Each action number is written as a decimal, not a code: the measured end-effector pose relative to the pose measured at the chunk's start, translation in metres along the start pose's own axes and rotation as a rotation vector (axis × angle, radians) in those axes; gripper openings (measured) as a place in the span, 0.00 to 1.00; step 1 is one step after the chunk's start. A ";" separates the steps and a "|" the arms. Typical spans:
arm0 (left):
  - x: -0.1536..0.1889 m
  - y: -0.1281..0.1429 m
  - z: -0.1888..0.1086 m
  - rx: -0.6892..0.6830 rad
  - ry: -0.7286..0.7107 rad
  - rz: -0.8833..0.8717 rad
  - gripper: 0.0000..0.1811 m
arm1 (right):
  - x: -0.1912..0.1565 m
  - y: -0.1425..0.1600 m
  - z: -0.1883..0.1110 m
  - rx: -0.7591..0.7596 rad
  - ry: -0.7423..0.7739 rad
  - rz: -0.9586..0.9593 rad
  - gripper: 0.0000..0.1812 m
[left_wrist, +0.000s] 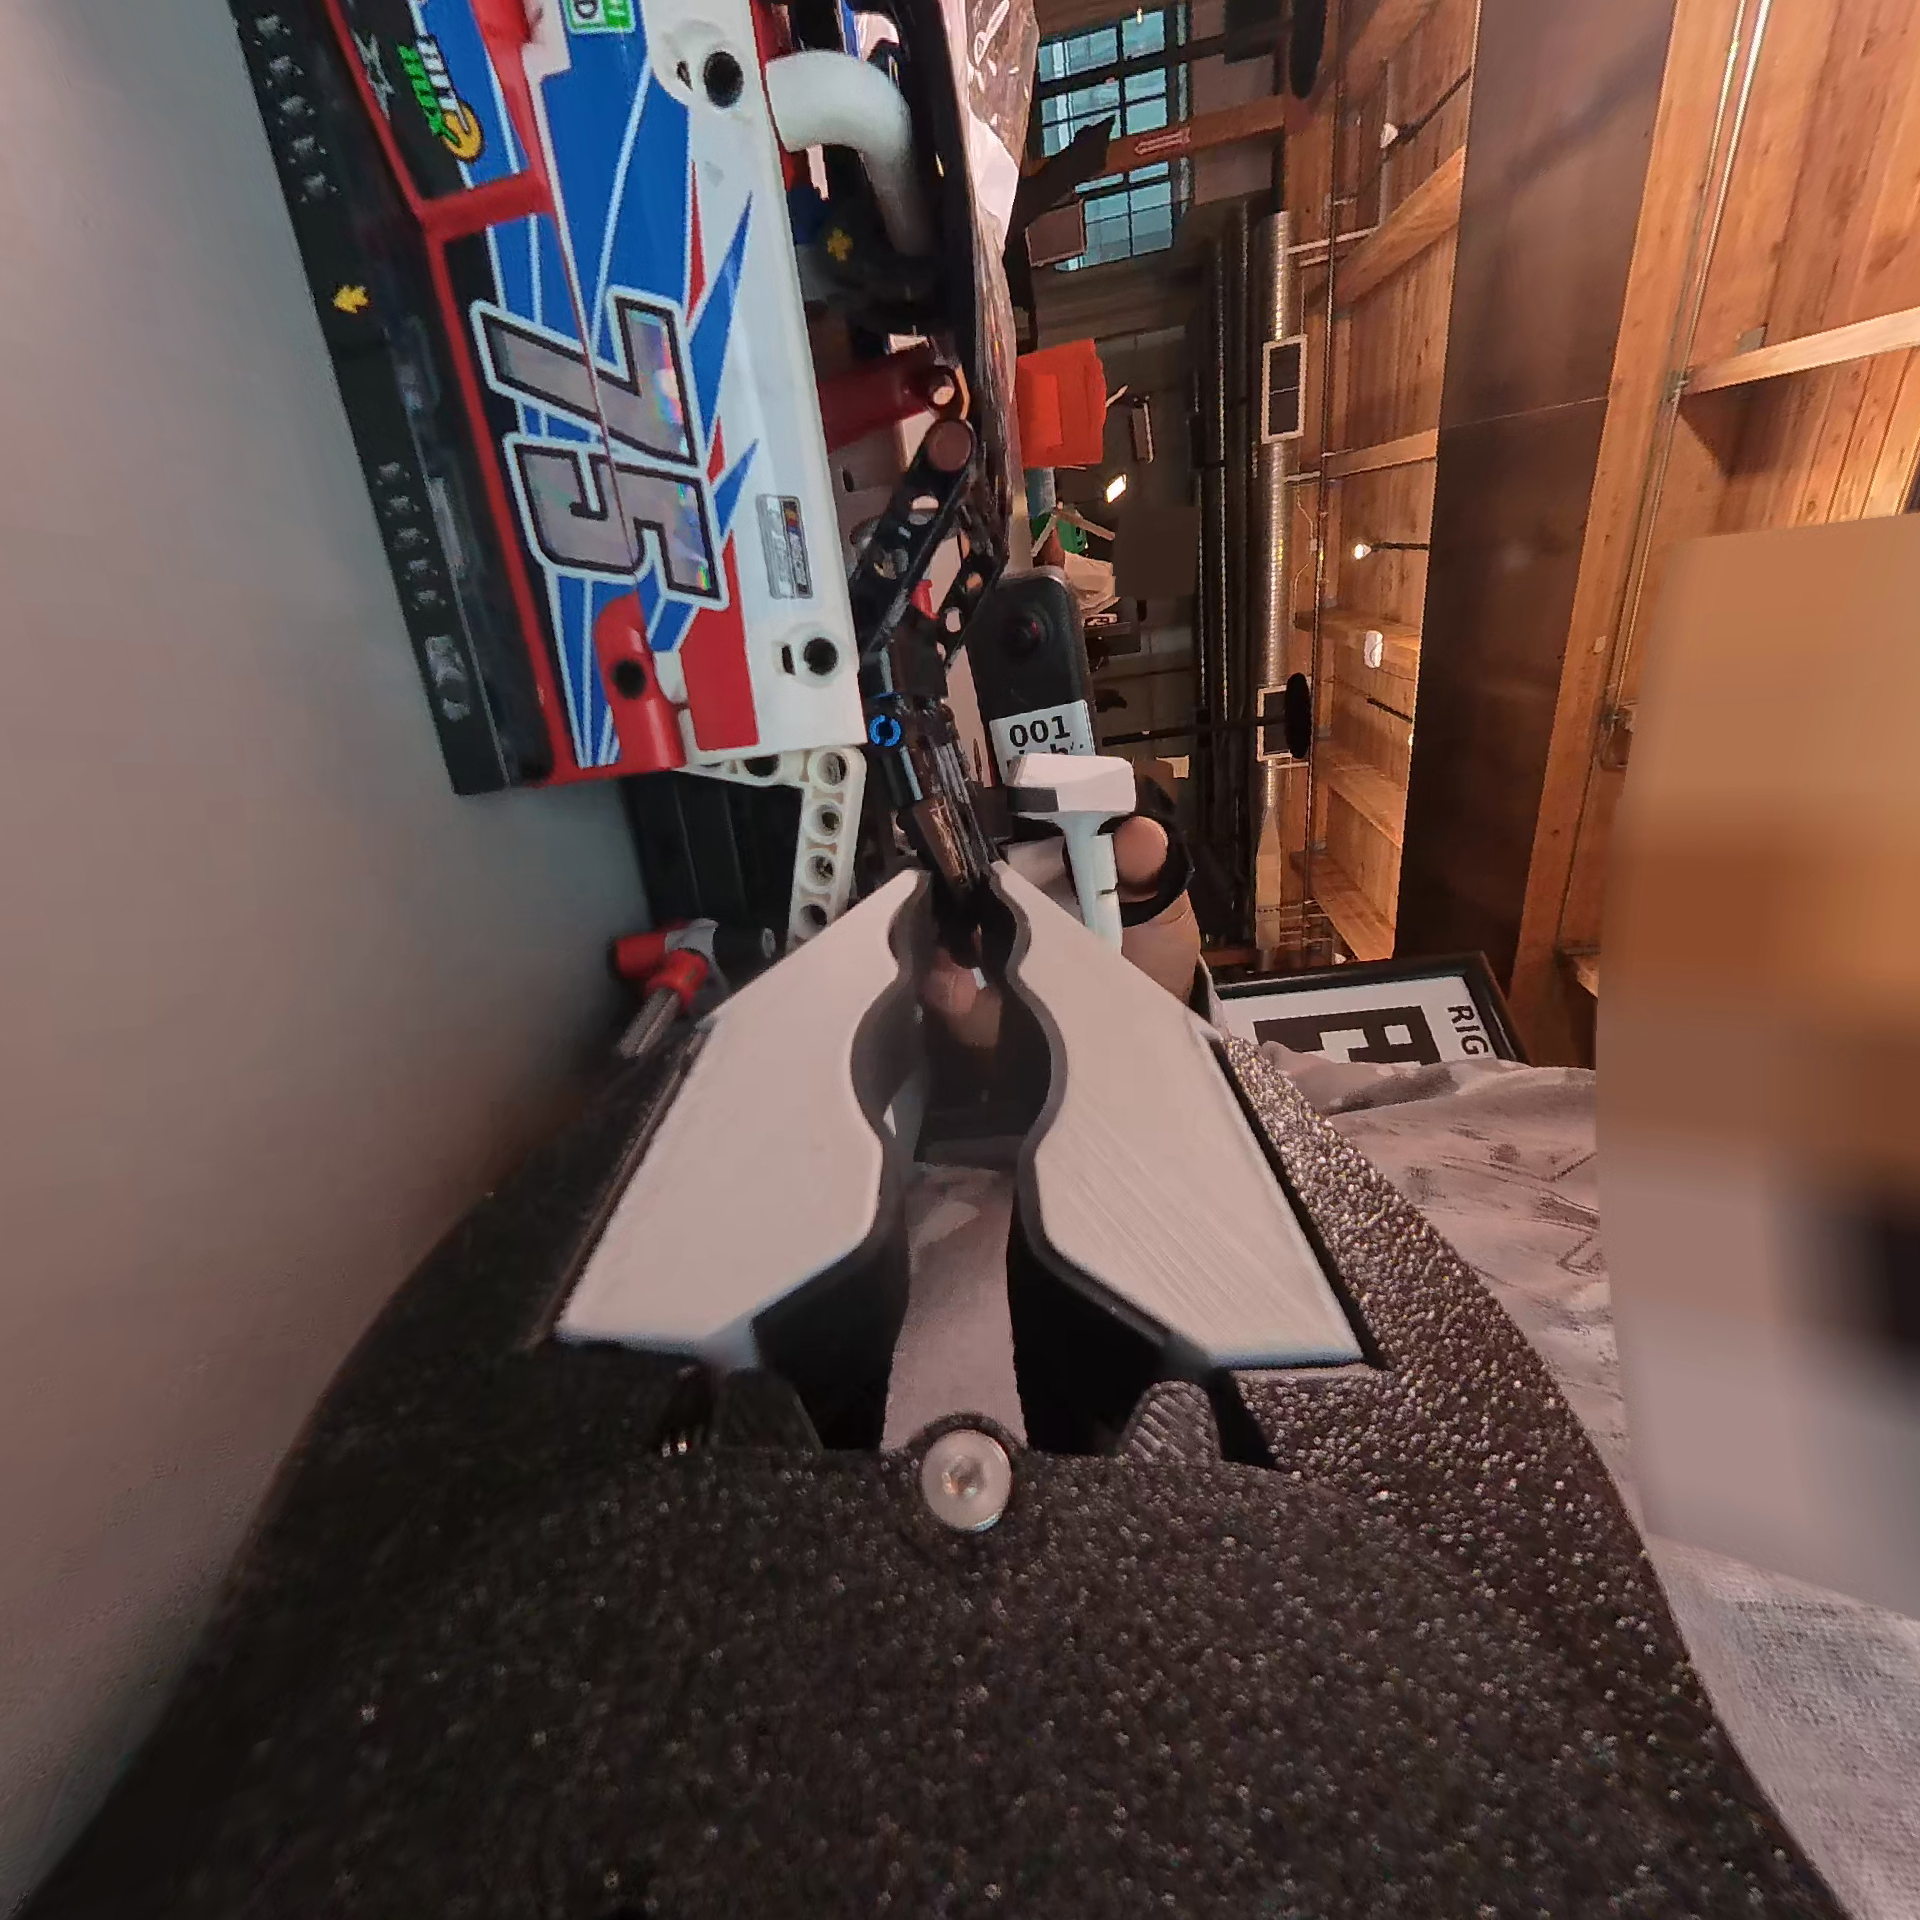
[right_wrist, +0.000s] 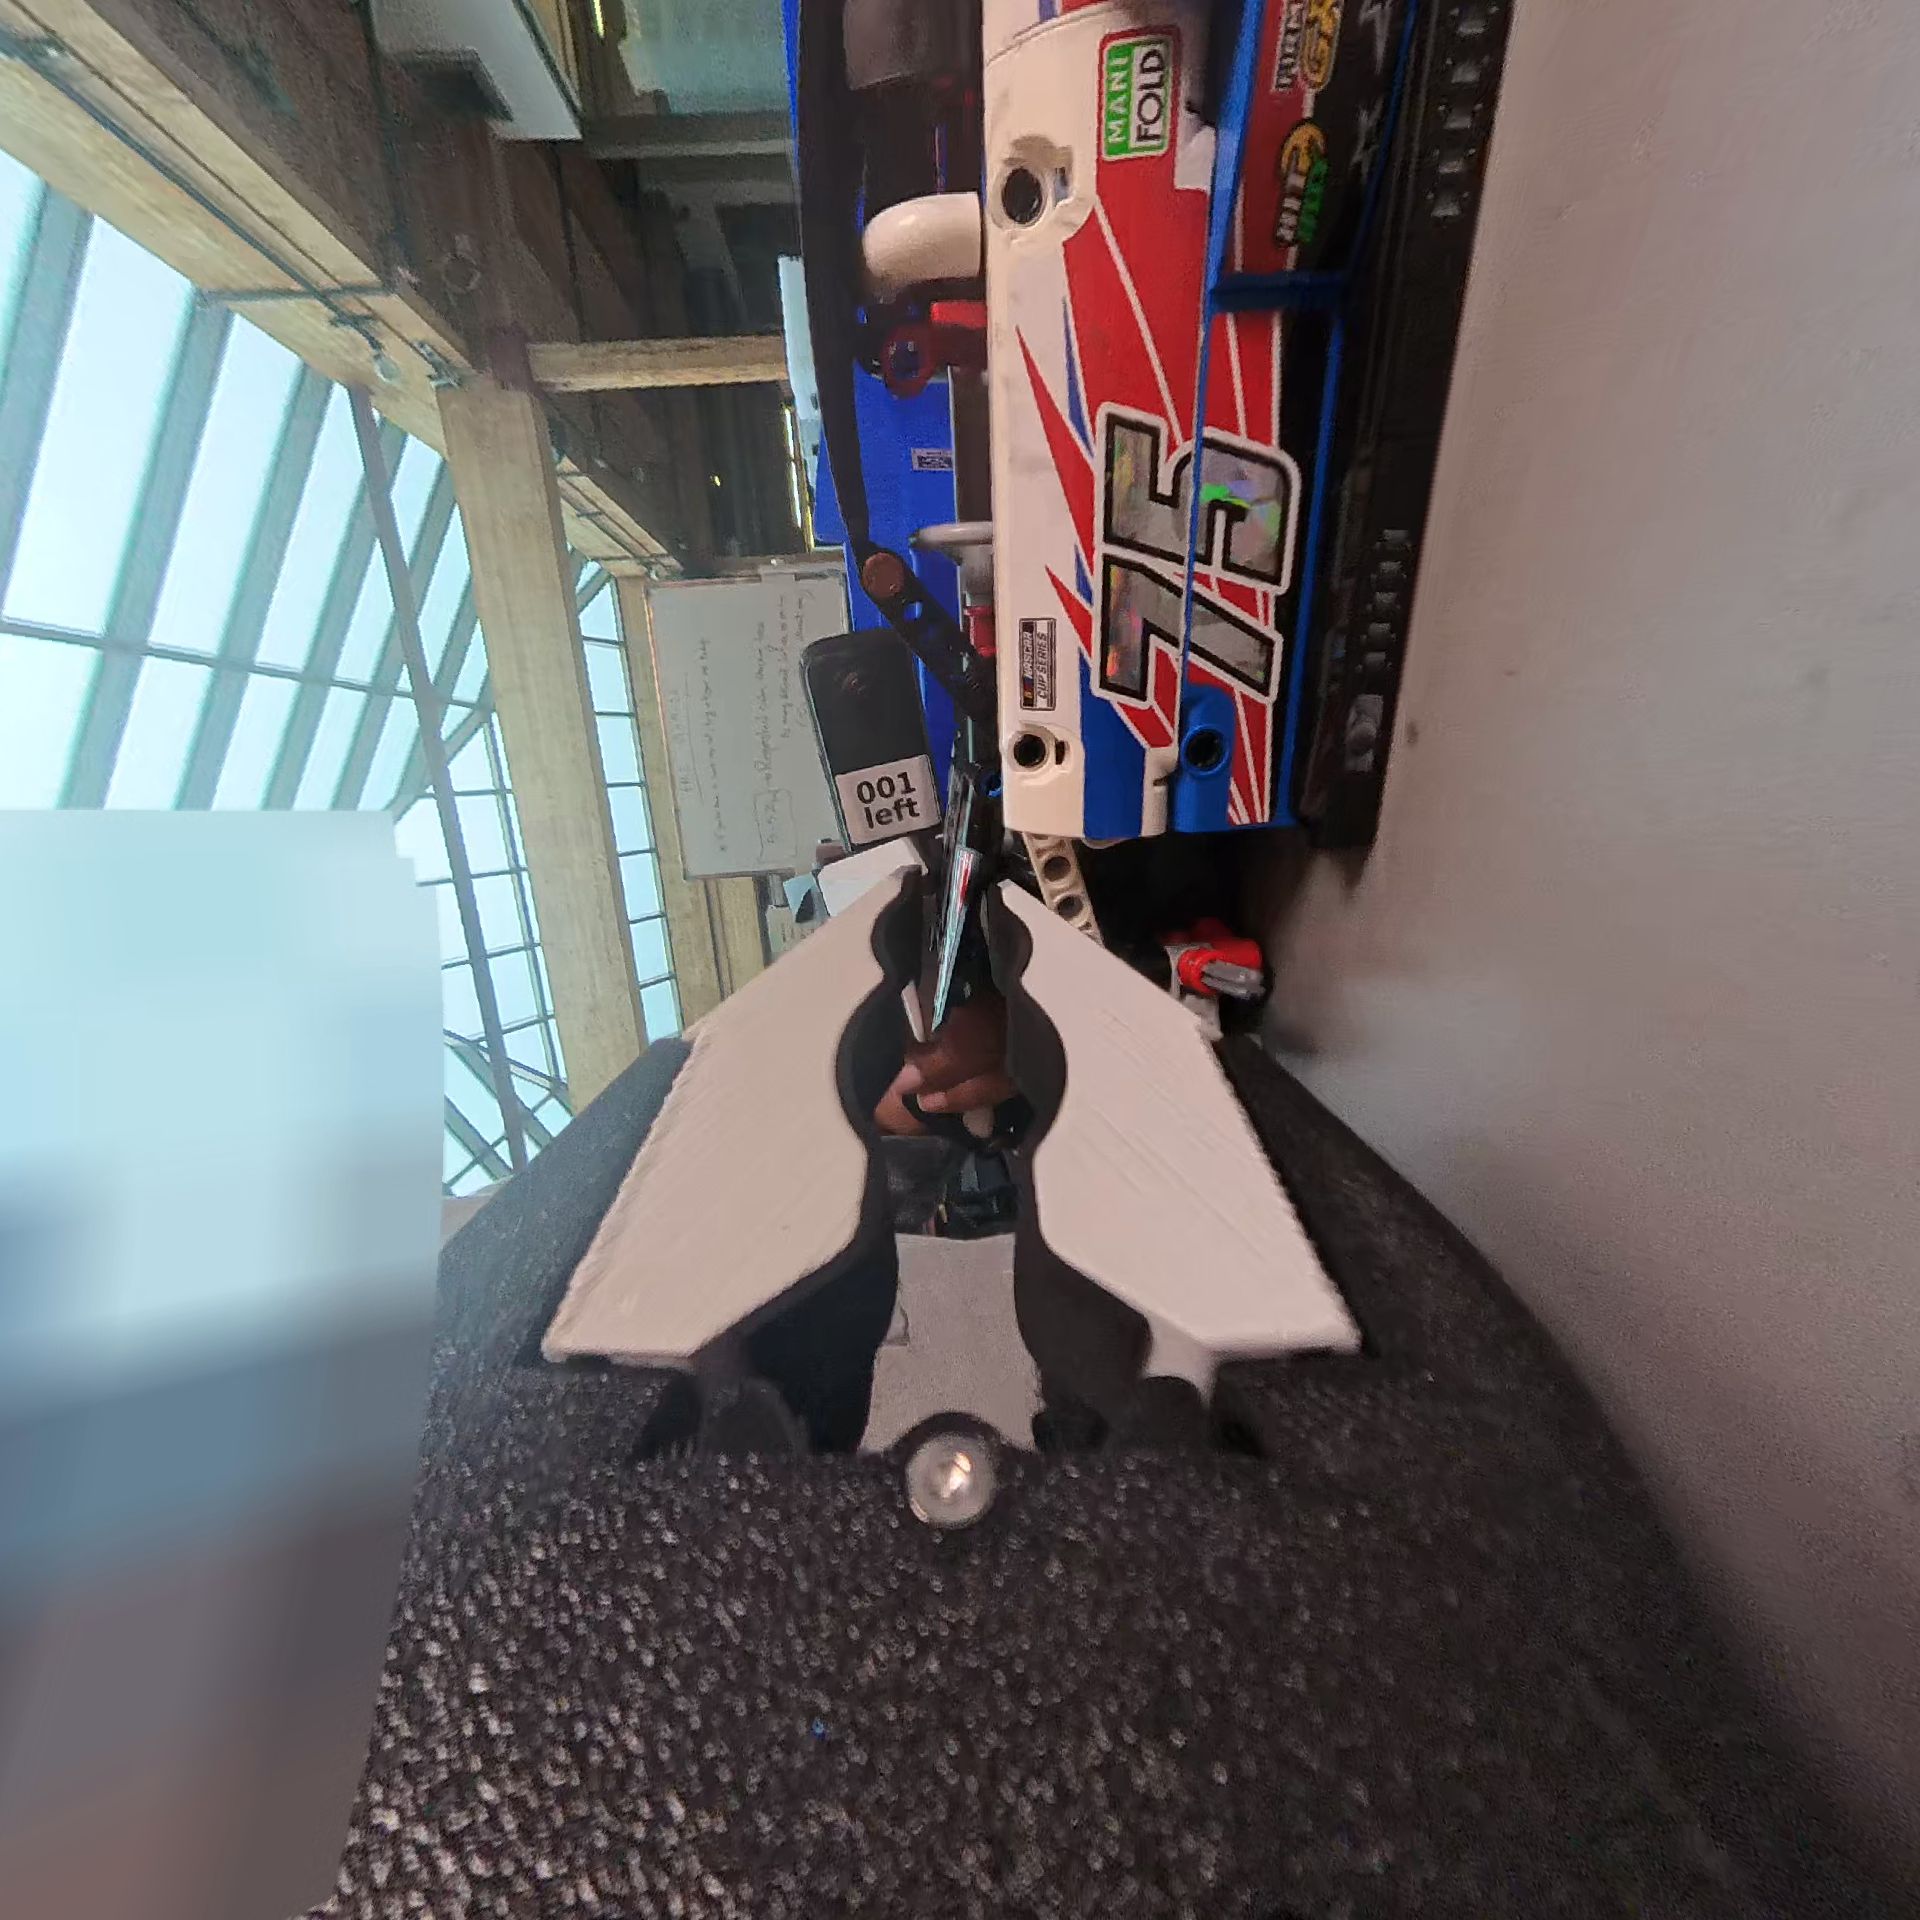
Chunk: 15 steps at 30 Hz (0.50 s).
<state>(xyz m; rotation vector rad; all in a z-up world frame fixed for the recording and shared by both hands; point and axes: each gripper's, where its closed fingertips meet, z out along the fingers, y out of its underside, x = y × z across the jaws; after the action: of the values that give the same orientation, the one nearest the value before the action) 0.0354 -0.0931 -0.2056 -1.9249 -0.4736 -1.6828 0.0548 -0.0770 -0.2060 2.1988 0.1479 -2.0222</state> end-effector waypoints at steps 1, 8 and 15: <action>0.000 -0.001 -0.001 0.006 0.002 0.003 0.04 | 0.000 -0.001 0.002 0.013 -0.004 0.016 0.06; 0.002 -0.003 -0.007 -0.002 0.035 -0.023 0.05 | 0.001 -0.003 0.008 0.033 0.014 -0.021 0.02; 0.022 -0.015 -0.042 -0.037 -0.083 0.362 0.12 | 0.002 -0.011 0.003 0.054 0.023 -0.069 0.03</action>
<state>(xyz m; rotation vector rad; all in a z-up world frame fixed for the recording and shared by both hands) -0.0032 -0.1088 -0.1779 -1.9728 -0.1127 -1.3919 0.0500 -0.0668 -0.2085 2.2799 0.1756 -2.0608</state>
